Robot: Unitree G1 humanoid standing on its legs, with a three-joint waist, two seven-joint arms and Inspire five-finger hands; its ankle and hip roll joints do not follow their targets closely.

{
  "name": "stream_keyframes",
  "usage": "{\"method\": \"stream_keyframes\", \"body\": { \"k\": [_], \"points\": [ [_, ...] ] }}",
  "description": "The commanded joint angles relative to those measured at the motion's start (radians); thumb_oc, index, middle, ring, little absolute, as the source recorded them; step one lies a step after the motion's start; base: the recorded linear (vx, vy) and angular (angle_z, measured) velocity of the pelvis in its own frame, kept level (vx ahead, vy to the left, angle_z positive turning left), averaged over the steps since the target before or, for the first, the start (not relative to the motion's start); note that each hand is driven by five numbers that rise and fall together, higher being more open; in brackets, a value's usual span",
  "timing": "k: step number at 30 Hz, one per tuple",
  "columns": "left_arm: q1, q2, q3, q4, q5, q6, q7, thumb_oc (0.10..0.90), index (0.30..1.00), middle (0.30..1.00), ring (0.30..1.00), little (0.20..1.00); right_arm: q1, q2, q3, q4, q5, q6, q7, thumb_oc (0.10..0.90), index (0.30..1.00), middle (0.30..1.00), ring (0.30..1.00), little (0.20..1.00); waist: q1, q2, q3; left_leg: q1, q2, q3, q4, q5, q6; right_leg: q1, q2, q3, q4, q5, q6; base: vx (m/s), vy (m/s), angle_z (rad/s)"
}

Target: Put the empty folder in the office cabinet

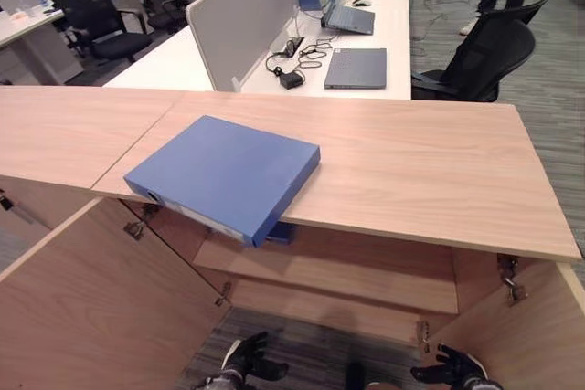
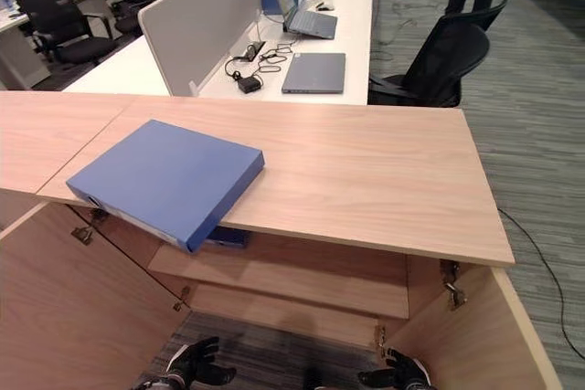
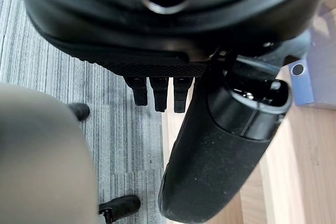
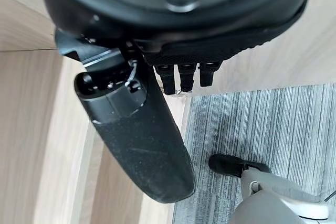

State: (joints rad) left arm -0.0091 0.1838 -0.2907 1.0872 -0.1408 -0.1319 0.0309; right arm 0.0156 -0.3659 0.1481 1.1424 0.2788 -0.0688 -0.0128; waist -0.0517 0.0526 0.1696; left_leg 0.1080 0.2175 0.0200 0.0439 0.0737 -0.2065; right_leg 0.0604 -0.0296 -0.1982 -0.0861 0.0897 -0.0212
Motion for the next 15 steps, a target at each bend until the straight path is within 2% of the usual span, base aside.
{"method": "stream_keyframes", "body": {
  "k": [1,2,4,7,8,9,12,14,15],
  "points": [
    [-0.012,0.077,0.018,-0.065,0.024,-0.045,0.009,0.800,0.900,0.900,0.900,0.900,-0.036,-0.003,0.003,0.005,-0.007,-0.026,0.006,0.800,0.900,0.900,0.900,0.900,0.028,-0.039,-0.009,0.054,-0.036,-0.015,-0.001,-0.153,0.042,0.073,-0.160,0.119,0.014,-0.109,0.170,0.00,0.143,-0.04],
    [-0.012,0.077,0.018,-0.065,0.024,-0.045,0.009,0.800,0.900,0.900,0.900,0.900,-0.036,-0.003,0.003,0.005,-0.007,-0.026,0.006,0.800,0.900,0.900,0.900,0.900,0.028,-0.039,-0.009,0.054,-0.036,-0.015,-0.001,-0.153,0.042,0.073,-0.160,0.120,0.014,-0.109,0.170,-0.04,0.219,-0.05],
    [-0.017,0.084,0.014,-0.063,0.028,-0.044,0.005,0.800,0.900,0.900,0.900,0.900,-0.033,0.012,-0.008,0.006,-0.005,-0.021,0.007,0.800,0.900,0.900,0.900,0.900,0.025,-0.049,-0.015,0.056,-0.078,-0.018,-0.020,-0.169,0.072,0.040,-0.198,0.150,0.041,-0.087,0.191,-0.01,0.275,-0.06],
    [-0.015,0.093,0.014,-0.067,0.037,-0.045,0.001,0.800,0.900,0.900,0.900,0.900,-0.033,0.024,-0.021,0.002,-0.001,-0.016,0.006,0.800,0.900,0.900,0.900,0.900,0.021,-0.054,-0.017,0.082,-0.110,0.005,-0.048,-0.198,0.104,0.014,-0.234,0.182,0.069,-0.073,0.223,0.02,0.219,-0.05],
    [-0.015,0.093,0.014,-0.067,0.037,-0.045,0.001,0.800,0.900,0.900,0.900,0.900,-0.033,0.025,-0.021,0.002,-0.001,-0.016,0.006,0.800,0.900,0.900,0.900,0.900,0.022,-0.054,-0.017,0.082,-0.110,0.006,-0.048,-0.198,0.104,0.014,-0.234,0.182,0.069,-0.073,0.223,-0.09,0.334,-0.16],
    [-0.018,0.103,0.017,-0.062,0.049,-0.045,0.000,0.800,0.900,0.900,0.900,0.900,-0.044,0.041,-0.032,-0.003,0.009,-0.015,0.004,0.800,0.900,0.900,0.900,0.900,0.013,-0.059,-0.008,0.095,-0.139,0.037,-0.081,-0.203,0.125,-0.028,-0.263,0.193,0.077,-0.024,0.260,-0.08,0.251,-0.15],
    [-0.023,0.113,0.024,-0.057,0.052,-0.046,0.001,0.800,0.900,0.900,0.900,0.900,-0.056,0.055,-0.031,-0.007,0.018,-0.014,0.007,0.800,0.900,0.900,0.900,0.900,0.011,-0.060,0.005,0.093,-0.153,0.060,-0.097,-0.193,0.136,-0.075,-0.268,0.204,0.123,0.006,0.278,-0.13,0.200,-0.15],
    [-0.030,0.119,0.025,-0.053,0.051,-0.046,0.002,0.800,0.900,0.900,0.900,0.900,-0.063,0.059,-0.028,-0.008,0.022,-0.014,0.008,0.800,0.900,0.900,0.900,0.900,0.011,-0.053,0.014,0.083,-0.153,0.069,-0.101,-0.185,0.142,-0.096,-0.255,0.203,0.163,-0.010,0.278,-0.19,0.175,-0.29],
    [-0.035,0.130,0.030,-0.048,0.050,-0.043,0.002,0.800,0.900,0.900,0.900,0.900,-0.063,0.067,-0.019,-0.016,0.025,-0.016,0.009,0.800,0.900,0.900,0.900,0.900,0.017,-0.041,0.022,0.060,-0.158,0.089,-0.102,-0.167,0.155,-0.095,-0.226,0.169,0.228,-0.051,0.266,-0.20,0.216,-0.41]
  ]
}}
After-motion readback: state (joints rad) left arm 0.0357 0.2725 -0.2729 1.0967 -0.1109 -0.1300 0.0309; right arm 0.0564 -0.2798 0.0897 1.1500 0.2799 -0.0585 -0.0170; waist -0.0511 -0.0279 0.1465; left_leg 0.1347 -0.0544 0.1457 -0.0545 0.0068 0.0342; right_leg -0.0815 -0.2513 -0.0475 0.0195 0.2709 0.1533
